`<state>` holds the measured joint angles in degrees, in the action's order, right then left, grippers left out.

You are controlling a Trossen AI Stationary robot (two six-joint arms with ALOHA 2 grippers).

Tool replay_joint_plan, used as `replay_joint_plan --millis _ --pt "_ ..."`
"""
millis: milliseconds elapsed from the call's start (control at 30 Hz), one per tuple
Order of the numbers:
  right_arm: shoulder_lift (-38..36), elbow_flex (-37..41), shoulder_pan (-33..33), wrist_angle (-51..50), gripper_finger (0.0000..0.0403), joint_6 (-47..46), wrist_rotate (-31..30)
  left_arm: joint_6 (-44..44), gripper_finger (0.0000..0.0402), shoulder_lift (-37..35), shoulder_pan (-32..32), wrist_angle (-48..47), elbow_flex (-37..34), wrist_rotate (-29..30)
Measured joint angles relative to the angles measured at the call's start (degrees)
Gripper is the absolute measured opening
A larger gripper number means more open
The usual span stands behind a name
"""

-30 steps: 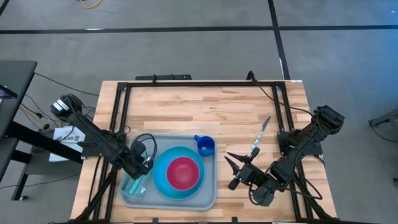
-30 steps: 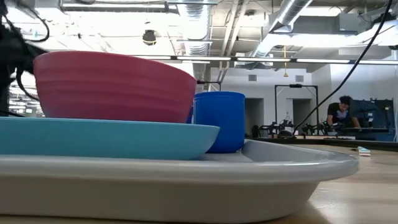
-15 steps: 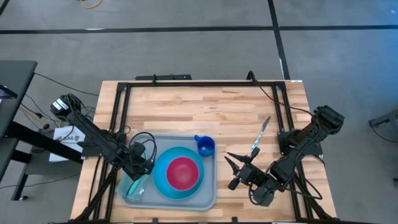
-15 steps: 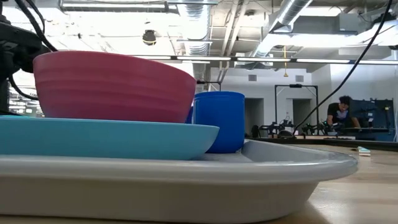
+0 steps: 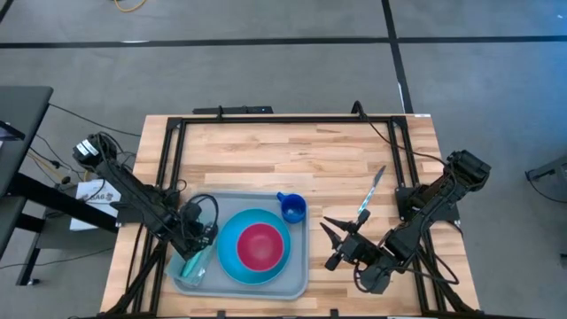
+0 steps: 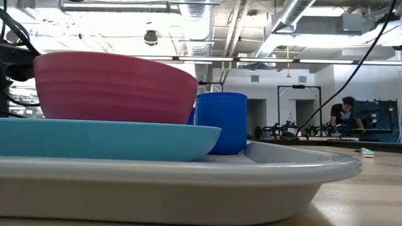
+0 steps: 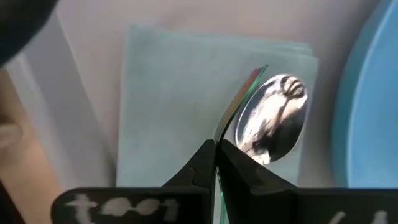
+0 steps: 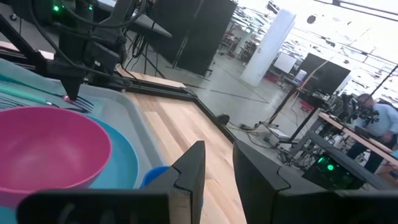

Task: Set up tray
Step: Put the blue fork beside the green spoon on the blue napkin on the gray serving tray

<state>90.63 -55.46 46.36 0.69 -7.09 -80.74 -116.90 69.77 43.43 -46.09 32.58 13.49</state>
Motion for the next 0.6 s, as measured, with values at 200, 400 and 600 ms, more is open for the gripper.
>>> replay_joint_plan --millis 200,400,600 --pt "0.0 0.0 -1.1 -0.5 0.0077 0.1 0.0 0.7 0.0006 0.0 0.1 -0.6 0.0 2.3" --pt "0.0 0.0 -2.6 -0.5 0.0077 0.2 0.0 0.5 0.0030 0.0 0.1 -2.5 0.0 -1.4" --pt "0.0 0.0 -3.5 -0.3 0.0077 5.8 0.0 2.3 0.0046 0.0 0.1 -3.0 0.1 -5.2"
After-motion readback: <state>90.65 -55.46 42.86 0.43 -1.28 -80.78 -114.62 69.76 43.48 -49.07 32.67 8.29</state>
